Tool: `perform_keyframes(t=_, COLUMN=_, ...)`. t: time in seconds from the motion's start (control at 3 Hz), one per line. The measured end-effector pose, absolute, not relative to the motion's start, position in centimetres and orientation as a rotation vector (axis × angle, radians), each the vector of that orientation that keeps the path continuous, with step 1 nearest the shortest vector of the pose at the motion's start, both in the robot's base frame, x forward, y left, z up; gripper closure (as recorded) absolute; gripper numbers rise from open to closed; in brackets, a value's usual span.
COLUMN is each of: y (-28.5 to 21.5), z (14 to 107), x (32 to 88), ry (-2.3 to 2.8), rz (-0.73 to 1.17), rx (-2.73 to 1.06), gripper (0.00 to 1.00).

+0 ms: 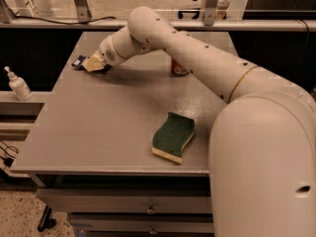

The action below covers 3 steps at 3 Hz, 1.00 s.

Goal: Pick rxbar blueberry

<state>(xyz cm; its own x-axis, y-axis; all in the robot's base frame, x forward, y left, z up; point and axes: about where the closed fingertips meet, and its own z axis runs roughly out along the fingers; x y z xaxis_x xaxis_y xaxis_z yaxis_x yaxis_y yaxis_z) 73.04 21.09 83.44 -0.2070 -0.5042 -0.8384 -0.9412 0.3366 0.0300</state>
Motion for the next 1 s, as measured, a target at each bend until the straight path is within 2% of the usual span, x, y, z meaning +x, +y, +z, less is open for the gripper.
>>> perform_keyframes(t=0.33, y=21.0, z=83.4, x=73.0, ry=1.844, rz=0.723, rx=-1.277, gripper=0.86)
perform_keyframes(t=0.67, y=20.6, z=84.5, x=73.1, ry=1.835, rz=0.696, rx=-1.281, gripper=1.0)
perform_keyframes(t=1.0, y=19.6, z=86.8, x=73.2, ry=1.817, rz=0.637, rx=-1.3, gripper=1.0)
